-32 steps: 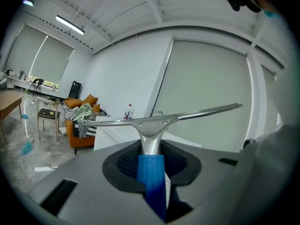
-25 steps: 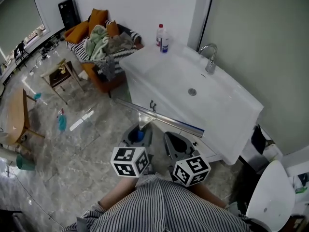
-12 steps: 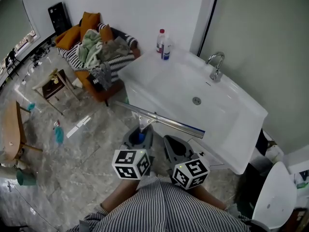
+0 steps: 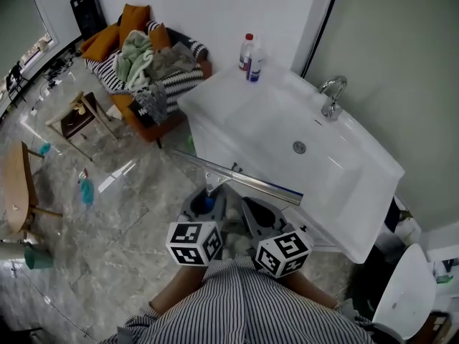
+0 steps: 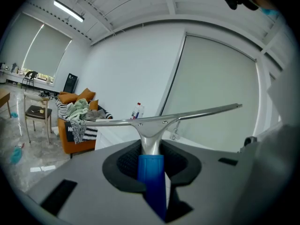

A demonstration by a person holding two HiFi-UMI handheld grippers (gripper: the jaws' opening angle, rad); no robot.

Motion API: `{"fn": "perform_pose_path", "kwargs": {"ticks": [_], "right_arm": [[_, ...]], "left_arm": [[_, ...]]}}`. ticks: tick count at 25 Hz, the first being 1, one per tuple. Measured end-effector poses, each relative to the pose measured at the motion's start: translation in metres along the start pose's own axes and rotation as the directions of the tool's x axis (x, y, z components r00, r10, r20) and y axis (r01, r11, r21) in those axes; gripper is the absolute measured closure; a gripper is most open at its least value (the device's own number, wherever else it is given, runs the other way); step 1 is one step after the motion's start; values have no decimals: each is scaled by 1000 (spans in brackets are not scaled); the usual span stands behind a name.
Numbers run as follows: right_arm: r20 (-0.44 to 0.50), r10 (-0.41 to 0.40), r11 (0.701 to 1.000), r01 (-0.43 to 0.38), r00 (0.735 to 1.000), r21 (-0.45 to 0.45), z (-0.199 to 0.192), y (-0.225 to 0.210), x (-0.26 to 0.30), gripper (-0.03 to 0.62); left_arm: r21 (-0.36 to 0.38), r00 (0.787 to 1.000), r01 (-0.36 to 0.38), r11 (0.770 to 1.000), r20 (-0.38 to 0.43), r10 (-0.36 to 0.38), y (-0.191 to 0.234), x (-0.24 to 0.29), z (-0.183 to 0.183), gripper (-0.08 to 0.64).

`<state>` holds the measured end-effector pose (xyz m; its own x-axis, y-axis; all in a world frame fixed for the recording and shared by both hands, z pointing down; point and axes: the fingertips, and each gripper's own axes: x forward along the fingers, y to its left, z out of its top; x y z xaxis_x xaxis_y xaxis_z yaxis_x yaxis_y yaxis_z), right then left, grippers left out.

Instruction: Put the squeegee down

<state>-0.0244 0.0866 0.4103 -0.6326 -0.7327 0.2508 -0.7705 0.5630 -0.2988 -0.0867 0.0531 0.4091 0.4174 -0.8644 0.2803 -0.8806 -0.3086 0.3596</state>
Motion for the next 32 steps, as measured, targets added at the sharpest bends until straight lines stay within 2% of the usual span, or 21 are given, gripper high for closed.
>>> {"fn": "perform_pose_path", "kwargs": {"ticks": [9, 25, 32], "right_arm": [[-11, 18, 1000, -18, 1000, 8, 16, -33, 51, 575], [5, 56, 998, -56, 998, -7, 85, -117, 154, 575], [-16, 95, 995, -95, 995, 16, 93, -142, 183, 575]], "left_arm": [[6, 999, -32, 999, 3, 32, 28, 47, 20, 457], [23, 997, -82, 996, 15, 82, 74, 167, 81, 459], [19, 996, -87, 996, -1, 87, 80, 209, 89, 459]]}}
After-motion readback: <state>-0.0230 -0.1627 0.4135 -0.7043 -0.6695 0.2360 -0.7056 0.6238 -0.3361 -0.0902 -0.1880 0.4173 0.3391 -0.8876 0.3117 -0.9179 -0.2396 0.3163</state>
